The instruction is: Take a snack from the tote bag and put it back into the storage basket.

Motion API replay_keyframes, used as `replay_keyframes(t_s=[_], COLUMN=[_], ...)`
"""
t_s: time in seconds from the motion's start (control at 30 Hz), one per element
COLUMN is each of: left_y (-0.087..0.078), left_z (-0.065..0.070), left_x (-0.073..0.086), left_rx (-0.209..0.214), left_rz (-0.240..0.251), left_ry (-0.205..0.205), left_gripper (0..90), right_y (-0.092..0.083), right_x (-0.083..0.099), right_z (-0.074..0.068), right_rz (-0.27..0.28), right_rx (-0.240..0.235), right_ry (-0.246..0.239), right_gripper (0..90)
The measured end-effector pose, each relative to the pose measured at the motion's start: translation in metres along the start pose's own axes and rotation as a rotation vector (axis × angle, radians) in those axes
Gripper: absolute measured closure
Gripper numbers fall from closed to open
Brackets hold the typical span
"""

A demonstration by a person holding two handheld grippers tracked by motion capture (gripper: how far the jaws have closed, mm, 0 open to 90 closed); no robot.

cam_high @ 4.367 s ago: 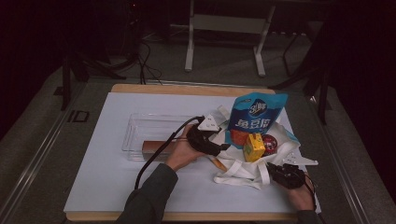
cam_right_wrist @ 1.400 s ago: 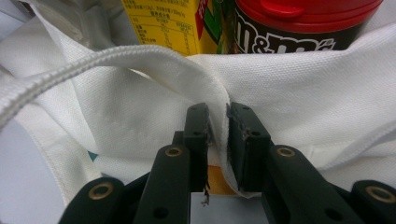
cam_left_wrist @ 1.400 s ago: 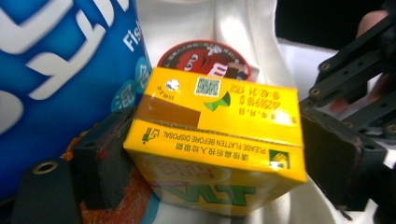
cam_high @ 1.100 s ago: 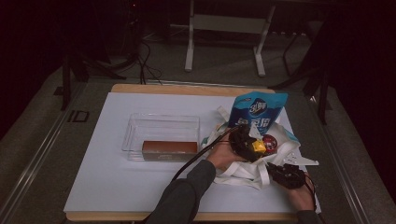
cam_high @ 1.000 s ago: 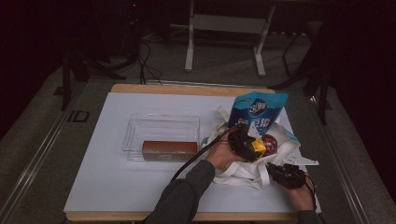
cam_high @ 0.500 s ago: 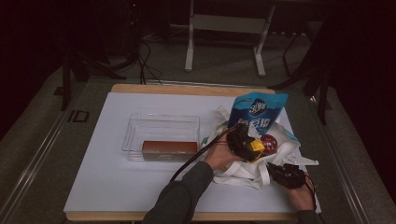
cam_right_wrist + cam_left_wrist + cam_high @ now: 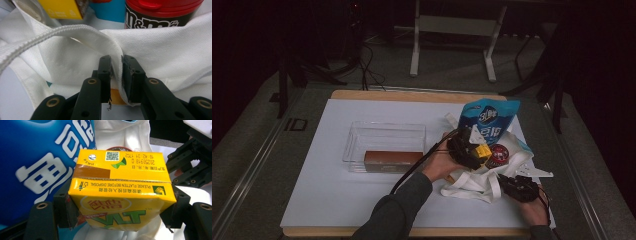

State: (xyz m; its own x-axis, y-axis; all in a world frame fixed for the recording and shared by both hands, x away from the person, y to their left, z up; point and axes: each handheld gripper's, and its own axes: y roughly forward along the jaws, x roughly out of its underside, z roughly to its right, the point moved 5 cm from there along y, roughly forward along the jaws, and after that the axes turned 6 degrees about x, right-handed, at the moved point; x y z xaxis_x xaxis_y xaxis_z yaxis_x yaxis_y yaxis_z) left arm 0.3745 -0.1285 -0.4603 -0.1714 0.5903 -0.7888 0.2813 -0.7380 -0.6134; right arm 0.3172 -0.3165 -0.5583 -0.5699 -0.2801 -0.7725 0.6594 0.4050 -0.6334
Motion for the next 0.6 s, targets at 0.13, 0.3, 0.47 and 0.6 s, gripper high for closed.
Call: replay_keyframes(t_s=[0.13, 0.3, 0.47, 0.6], left_y=[-0.008, -0.021, -0.036, -0.047], left_z=[0.0, -0.002, -0.004, -0.006], left_x=[-0.001, -0.002, -0.002, -0.002], left_rx=[-0.005, -0.015, -0.018, -0.03], left_rz=[0.008, 0.016, 0.04, 0.048], left_ry=[0.002, -0.002, -0.018, -0.023], left_gripper=[28.7, 28.7, 28.7, 28.7], right_y=[0.0, 0.0, 0.0, 0.0], right_x=[0.0, 0.0, 0.0, 0.0], right_z=[0.0, 0.0, 0.0, 0.0], right_rz=[0.0, 0.0, 0.001, 0.001], right_rx=[0.0, -0.003, -0.003, -0.003], right_ry=[0.0, 0.002, 0.003, 0.003], right_gripper=[76.1, 75.9, 75.8, 75.8])
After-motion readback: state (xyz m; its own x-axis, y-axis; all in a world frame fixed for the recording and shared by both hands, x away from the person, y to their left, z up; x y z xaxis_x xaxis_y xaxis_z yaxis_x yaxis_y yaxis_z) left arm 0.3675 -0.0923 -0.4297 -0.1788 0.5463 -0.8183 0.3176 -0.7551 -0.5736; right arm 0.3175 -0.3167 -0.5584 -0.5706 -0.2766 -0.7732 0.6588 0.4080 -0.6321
